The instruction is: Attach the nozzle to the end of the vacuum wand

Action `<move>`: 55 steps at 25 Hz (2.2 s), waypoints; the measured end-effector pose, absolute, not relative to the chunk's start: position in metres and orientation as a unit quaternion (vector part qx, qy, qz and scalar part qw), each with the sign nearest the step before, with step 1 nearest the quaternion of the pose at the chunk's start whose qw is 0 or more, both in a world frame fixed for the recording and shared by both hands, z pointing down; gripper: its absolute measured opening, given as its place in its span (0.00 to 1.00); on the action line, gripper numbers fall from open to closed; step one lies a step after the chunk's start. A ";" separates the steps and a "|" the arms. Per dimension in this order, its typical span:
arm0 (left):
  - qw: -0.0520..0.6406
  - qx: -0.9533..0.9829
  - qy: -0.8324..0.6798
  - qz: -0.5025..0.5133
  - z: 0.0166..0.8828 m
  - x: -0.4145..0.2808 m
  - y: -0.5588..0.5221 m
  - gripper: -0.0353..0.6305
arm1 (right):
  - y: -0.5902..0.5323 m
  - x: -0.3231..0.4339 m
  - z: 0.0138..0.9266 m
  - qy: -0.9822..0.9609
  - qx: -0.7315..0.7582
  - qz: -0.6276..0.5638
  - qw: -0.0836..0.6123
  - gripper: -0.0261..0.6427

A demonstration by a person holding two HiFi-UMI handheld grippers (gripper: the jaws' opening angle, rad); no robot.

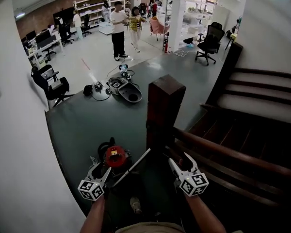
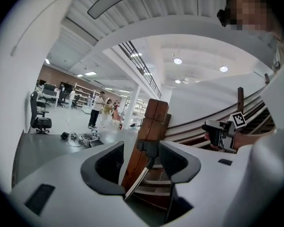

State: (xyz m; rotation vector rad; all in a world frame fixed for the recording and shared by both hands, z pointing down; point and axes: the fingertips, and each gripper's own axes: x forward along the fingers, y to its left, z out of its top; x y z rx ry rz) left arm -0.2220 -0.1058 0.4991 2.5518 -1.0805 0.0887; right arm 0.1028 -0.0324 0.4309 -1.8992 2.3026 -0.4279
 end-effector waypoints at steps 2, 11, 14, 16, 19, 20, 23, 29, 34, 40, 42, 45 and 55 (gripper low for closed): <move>0.173 0.902 -0.395 0.019 0.477 -0.216 -0.086 0.39 | -0.009 0.109 0.410 0.772 -0.618 -0.129 0.070 0.46; 0.118 0.899 -0.421 0.000 0.434 -0.187 0.021 0.39 | 0.087 0.131 0.374 0.805 -0.585 -0.069 0.070 0.46; 0.108 0.897 -0.428 0.012 0.440 -0.190 0.051 0.39 | 0.105 0.139 0.382 0.807 -0.586 -0.058 0.056 0.46; 0.113 0.893 -0.434 0.016 0.452 -0.194 0.063 0.39 | 0.112 0.147 0.394 0.805 -0.589 -0.059 0.048 0.46; 0.126 0.886 -0.445 0.026 0.477 -0.208 0.074 0.39 | 0.117 0.157 0.416 0.798 -0.597 -0.073 0.037 0.46; 0.129 0.884 -0.449 0.030 0.486 -0.214 0.077 0.39 | 0.119 0.160 0.424 0.796 -0.599 -0.078 0.032 0.46; 0.136 0.878 -0.458 0.045 0.506 -0.231 0.081 0.39 | 0.121 0.168 0.441 0.789 -0.607 -0.094 0.025 0.46; 0.150 0.867 -0.470 0.076 0.534 -0.257 0.090 0.39 | 0.123 0.185 0.471 0.772 -0.623 -0.127 0.024 0.46; 0.161 0.856 -0.483 0.088 0.549 -0.275 0.088 0.39 | 0.123 0.184 0.484 0.766 -0.629 -0.130 0.024 0.38; 0.162 0.854 -0.486 0.096 0.551 -0.273 0.092 0.39 | 0.128 0.181 0.483 0.772 -0.626 -0.113 0.005 0.24; 0.159 0.855 -0.484 0.098 0.548 -0.270 0.093 0.39 | 0.128 0.178 0.482 0.774 -0.623 -0.110 0.001 0.24; 0.157 0.856 -0.483 0.096 0.549 -0.266 0.096 0.39 | 0.128 0.174 0.484 0.777 -0.620 -0.106 0.000 0.24; 0.158 0.865 -0.467 0.091 0.541 -0.244 0.103 0.39 | 0.134 0.158 0.486 0.788 -0.605 -0.115 -0.001 0.23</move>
